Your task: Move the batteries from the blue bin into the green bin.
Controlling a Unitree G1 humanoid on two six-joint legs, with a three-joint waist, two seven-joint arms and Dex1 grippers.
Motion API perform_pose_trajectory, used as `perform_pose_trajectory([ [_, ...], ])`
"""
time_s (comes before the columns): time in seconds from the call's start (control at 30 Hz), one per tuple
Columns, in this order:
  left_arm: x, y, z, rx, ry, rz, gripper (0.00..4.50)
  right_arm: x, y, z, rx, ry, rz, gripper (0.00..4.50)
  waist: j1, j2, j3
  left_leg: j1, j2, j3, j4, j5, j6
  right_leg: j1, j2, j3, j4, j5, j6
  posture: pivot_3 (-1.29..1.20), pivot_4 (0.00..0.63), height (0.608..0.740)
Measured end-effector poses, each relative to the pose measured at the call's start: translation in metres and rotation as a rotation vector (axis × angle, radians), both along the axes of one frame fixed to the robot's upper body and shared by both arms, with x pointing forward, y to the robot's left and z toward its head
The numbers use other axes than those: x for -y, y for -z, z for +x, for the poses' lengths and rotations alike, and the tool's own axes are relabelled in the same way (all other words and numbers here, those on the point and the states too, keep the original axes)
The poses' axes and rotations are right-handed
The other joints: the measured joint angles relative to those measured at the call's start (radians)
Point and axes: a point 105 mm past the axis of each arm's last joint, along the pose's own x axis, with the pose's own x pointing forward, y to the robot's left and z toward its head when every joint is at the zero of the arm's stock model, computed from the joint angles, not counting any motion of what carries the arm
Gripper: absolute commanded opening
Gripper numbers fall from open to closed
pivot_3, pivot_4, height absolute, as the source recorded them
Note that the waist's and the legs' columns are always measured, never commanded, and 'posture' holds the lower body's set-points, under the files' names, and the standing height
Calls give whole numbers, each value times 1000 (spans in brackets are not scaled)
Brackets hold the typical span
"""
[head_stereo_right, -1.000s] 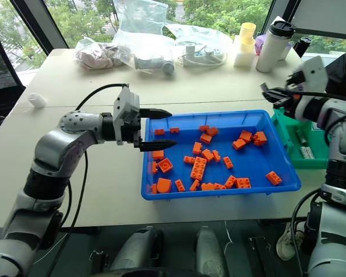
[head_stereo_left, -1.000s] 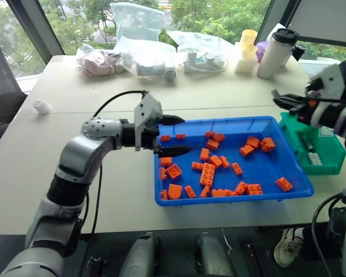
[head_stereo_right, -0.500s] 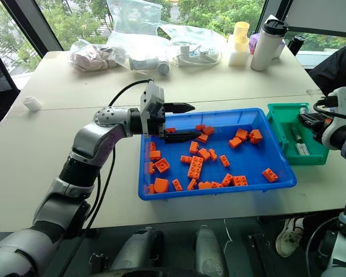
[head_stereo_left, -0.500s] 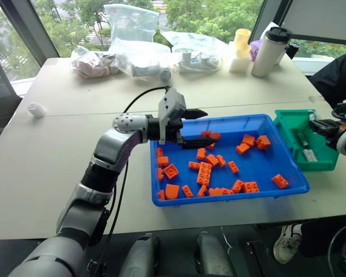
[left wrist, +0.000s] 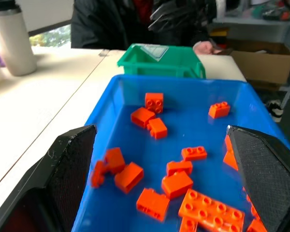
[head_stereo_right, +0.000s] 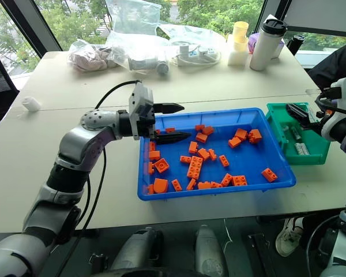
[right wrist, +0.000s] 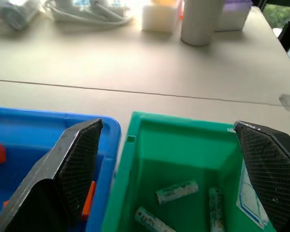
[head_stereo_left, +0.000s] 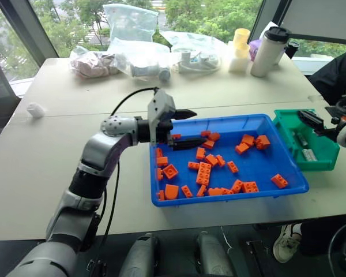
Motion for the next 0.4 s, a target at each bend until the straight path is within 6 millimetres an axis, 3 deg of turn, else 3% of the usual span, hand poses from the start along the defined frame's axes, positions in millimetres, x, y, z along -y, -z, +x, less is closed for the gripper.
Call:
perform_pose_trajectory([
  [0.13, -47, 7, -6, -56, -192, 19, 4500, -29, 13, -27, -41, -188, 20, 4460, 2, 0, 0, 0, -1, 0, 1, 0, 0, 1, -1, 0, -1, 0, 0, 0, 150, 740],
  [0.23, -65, 8, -25, -88, -232, 71, 4500, -43, 15, -53, -107, -319, 65, 4460, 11, 0, 0, 0, -1, -1, 1, 0, 0, 3, -2, -1, -1, 0, 0, 0, 150, 740],
  [0.4, -76, 0, -44, -116, -225, 121, 4500, -48, 18, -71, -222, -400, 55, 4460, 18, 0, 0, 4, -1, -1, 2, -1, 1, 8, -1, -1, -2, 0, 0, 0, 150, 740],
])
